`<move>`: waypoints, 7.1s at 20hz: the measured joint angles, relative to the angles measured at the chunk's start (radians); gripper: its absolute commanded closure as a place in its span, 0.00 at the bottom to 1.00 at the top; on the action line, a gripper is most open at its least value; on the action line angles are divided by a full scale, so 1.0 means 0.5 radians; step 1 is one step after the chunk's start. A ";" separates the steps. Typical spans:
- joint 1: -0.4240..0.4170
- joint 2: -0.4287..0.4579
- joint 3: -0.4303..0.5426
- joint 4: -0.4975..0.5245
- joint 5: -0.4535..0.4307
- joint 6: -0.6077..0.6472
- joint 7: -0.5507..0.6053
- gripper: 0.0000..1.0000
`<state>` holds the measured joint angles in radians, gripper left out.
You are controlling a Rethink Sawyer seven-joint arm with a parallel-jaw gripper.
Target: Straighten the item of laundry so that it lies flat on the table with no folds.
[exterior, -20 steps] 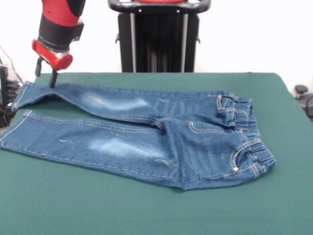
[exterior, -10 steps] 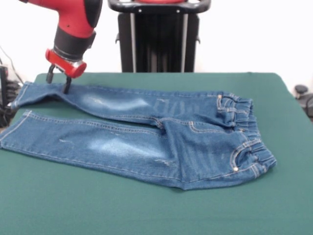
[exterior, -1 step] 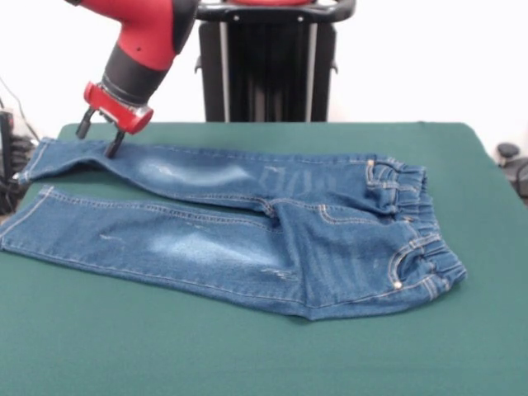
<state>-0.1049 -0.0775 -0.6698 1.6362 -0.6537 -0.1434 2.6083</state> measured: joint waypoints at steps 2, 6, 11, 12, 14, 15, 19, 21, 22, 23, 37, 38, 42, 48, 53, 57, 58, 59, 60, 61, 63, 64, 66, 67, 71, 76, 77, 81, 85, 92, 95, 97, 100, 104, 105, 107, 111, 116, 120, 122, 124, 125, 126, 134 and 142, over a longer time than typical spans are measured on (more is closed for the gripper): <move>0.045 0.066 -0.065 0.000 0.091 -0.050 0.000 0.00; 0.090 0.153 -0.150 0.001 0.216 -0.115 0.000 0.00; 0.115 0.202 -0.200 0.000 0.298 -0.125 0.000 0.00; 0.115 0.204 -0.201 0.000 0.300 -0.126 0.000 0.00; 0.116 0.212 -0.206 0.000 0.308 -0.125 0.000 0.00; 0.116 0.213 -0.207 0.000 0.312 -0.126 0.000 0.00; 0.119 0.227 -0.220 0.000 0.343 -0.126 0.000 0.00; 0.123 0.236 -0.229 0.000 0.359 -0.126 0.000 0.00; 0.127 0.251 -0.242 0.000 0.381 -0.126 0.000 0.00; 0.128 0.255 -0.247 0.000 0.388 -0.126 0.000 0.00; 0.133 0.343 -0.372 -0.001 0.447 -0.206 0.000 0.00; 0.132 0.345 -0.388 -0.001 0.447 -0.206 0.000 0.00; 0.129 0.319 -0.409 0.000 0.445 -0.206 0.000 0.00; 0.098 0.193 -0.409 0.000 0.382 -0.206 0.000 0.00; 0.057 0.144 -0.412 -0.009 0.368 -0.205 0.000 0.00; 0.018 0.178 -0.411 -0.040 0.368 -0.205 0.000 0.00; -0.001 0.183 -0.410 -0.051 0.368 -0.205 0.000 0.00; -0.006 0.184 -0.409 -0.054 0.367 -0.205 0.000 0.00; -0.021 0.183 -0.405 -0.063 0.368 -0.205 0.000 0.00; -0.042 0.184 -0.396 -0.076 0.367 -0.205 0.000 0.00; -0.057 0.185 -0.388 -0.088 0.367 -0.205 0.000 0.00; -0.061 0.185 -0.386 -0.092 0.368 -0.205 0.000 0.00; -0.070 0.194 -0.385 -0.106 0.368 -0.205 0.000 0.00; -0.071 0.201 -0.385 -0.111 0.368 -0.205 0.000 0.00; -0.071 0.226 -0.363 -0.131 0.368 -0.205 0.000 0.00; -0.082 0.214 -0.271 -0.141 0.367 -0.205 0.000 0.00; -0.083 0.213 -0.259 -0.142 0.367 -0.205 0.000 0.00; -0.084 0.213 -0.220 -0.147 0.367 -0.204 0.000 0.00; -0.079 0.215 -0.224 -0.148 0.367 -0.204 0.000 0.00; -0.077 0.207 -0.223 -0.149 0.367 -0.204 0.000 0.00; -0.077 0.194 -0.222 -0.149 0.355 -0.204 0.000 0.00; -0.077 0.168 -0.215 -0.148 0.318 -0.194 0.000 0.00; -0.097 0.015 -0.155 -0.132 0.173 -0.108 0.000 0.00; -0.145 -0.173 -0.074 -0.096 0.056 0.029 0.000 0.00; -0.165 -0.239 -0.047 -0.084 0.021 0.082 0.000 0.00; -0.211 -0.373 0.010 -0.065 -0.039 0.193 -0.001 0.00; -0.385 -0.700 0.196 -0.025 -0.136 0.434 -0.002 0.00; -0.722 -1.017 0.551 0.073 -0.149 0.564 -0.008 0.00; -1.082 -1.232 0.959 0.188 -0.148 0.630 -0.010 0.00; -1.213 -1.297 1.142 0.238 -0.130 0.661 -0.010 0.00; -1.283 -1.340 1.272 0.275 -0.102 0.697 -0.010 0.00; -1.308 -1.361 1.338 0.293 -0.081 0.723 -0.010 0.00; -1.319 -1.375 1.376 0.304 -0.066 0.740 -0.010 0.00; -1.340 -1.568 1.807 0.400 0.249 1.116 -0.010 0.00; -1.249 -1.754 2.003 0.382 0.505 1.556 -0.010 0.00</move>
<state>-0.7292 -0.9546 0.3319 1.8274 -0.4012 0.6345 2.6035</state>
